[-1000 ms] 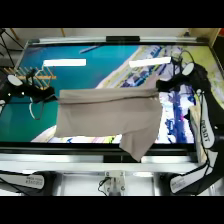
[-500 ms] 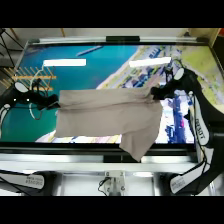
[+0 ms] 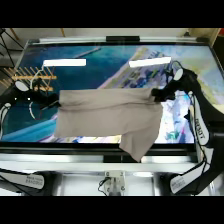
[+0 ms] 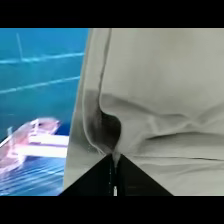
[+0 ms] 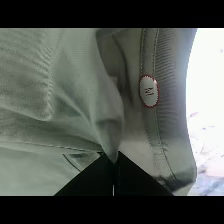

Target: Fold the shirts.

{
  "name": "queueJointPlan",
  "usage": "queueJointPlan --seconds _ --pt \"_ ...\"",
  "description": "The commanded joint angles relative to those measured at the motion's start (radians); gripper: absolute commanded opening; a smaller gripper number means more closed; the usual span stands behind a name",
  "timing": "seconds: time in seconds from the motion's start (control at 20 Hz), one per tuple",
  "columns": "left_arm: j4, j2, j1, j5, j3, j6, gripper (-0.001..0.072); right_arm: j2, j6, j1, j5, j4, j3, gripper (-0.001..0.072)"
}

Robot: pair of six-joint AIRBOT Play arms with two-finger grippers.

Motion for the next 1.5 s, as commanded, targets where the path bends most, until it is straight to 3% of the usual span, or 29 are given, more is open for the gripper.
queueJointPlan --seconds 0.0,0.05,0.1,0.15,0.2,0.35,0.5,0.75,0.95,1.1,1.25,1.35,1.45 --pt "-0.005 -0.015 -0.012 -0.009 0.001 -0.029 0.0035 -0.005 0.037 0.001 0.031 -0.017 0.0 0.0137" --pt "-0.011 -0.013 -0.008 -0.019 0.004 -0.043 0.0108 -0.001 0.037 0.001 0.031 -0.01 0.0 0.037" --pt "-0.012 -0.012 -0.002 -0.057 0.018 -0.045 0.0314 0.011 0.033 0.0 0.032 0.006 0.0 0.0504" --pt "-0.011 -0.012 0.01 -0.119 0.045 -0.041 0.0505 0.033 0.031 -0.003 0.042 0.004 0.001 0.0504" --pt "-0.011 -0.009 0.027 -0.19 0.078 -0.026 0.0532 0.064 0.016 -0.005 0.055 -0.001 0.001 0.0505" --pt "0.027 0.055 0.1 -0.364 0.133 -0.007 0.0532 0.177 -0.018 -0.047 0.17 -0.078 0.0 0.0505" --pt "0.115 0.195 0.172 -0.409 -0.023 0.029 0.0532 0.253 -0.057 -0.139 0.323 -0.094 -0.027 0.0505" --pt "0.057 0.426 0.291 -0.211 -0.552 0.136 0.0532 0.397 -0.072 -0.245 0.324 -0.064 -0.221 0.0505" --pt "-0.067 0.435 0.294 -0.08 -0.651 0.179 0.0527 0.43 -0.072 -0.248 0.32 -0.063 -0.27 0.0505" --pt "-0.117 0.435 0.275 -0.003 -0.666 0.175 0.0437 0.43 -0.072 -0.248 0.32 -0.059 -0.27 0.0505" --pt "-0.151 0.435 0.258 0.023 -0.667 0.173 0.0434 0.43 -0.072 -0.248 0.319 -0.056 -0.27 0.0505" --pt "-0.162 0.435 0.243 0.027 -0.683 0.165 0.0196 0.43 -0.072 -0.248 0.319 -0.056 -0.27 0.0505" --pt "-0.163 0.435 0.225 0.023 -0.706 0.166 0.0075 0.432 -0.075 -0.248 0.32 -0.042 -0.281 0.0505"
